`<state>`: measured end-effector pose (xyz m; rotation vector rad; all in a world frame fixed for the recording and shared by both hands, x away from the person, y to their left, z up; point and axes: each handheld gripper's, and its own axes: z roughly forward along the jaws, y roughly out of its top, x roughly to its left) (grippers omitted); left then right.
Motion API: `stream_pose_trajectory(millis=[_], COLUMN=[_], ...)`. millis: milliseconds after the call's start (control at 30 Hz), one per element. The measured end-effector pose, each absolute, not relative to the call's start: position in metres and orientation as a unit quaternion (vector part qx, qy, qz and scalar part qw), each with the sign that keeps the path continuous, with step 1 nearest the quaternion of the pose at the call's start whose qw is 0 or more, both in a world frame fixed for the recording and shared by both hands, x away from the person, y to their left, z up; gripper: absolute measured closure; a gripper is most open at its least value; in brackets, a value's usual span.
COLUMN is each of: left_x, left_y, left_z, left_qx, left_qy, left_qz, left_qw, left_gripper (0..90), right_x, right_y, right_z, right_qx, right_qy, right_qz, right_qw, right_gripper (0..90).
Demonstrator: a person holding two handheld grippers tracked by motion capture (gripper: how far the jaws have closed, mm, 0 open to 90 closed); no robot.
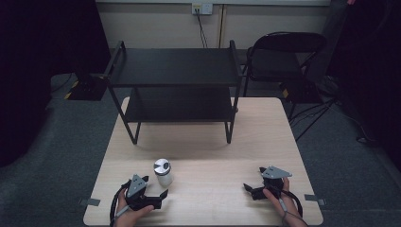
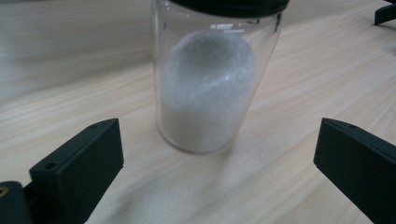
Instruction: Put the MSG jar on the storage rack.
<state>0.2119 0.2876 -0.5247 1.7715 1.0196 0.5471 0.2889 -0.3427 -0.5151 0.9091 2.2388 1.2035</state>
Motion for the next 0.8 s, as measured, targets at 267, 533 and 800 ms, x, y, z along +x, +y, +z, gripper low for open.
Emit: stream_pose_trajectory(millis=[267,533,800], left_x=[0.228,0.242,0.239], left_y=[0.277,0.263,0.262], left_z=[-0.525,-0.531,-0.538], left_qx=[0.737,0.735,0.727], left_qy=[0.404,0.401,0.398], left_qz=[0.239,0.251,0.272], left_qw=[0.487,0.486,0.489], left_gripper=[2.1,14.8,30.6], right_x=[0.289,0.289,0.289], right_y=[-0.343,-0.343,-0.343], right_z=[-0.515,-0.515,-0.515], right_qx=[0.328,0.329,0.329], right_qy=[0.809,0.809,0.809], right_qz=[0.435,0.435,0.435], right_qw=[0.219,0.219,0.219], right_gripper=[0.0,0.0,0.0])
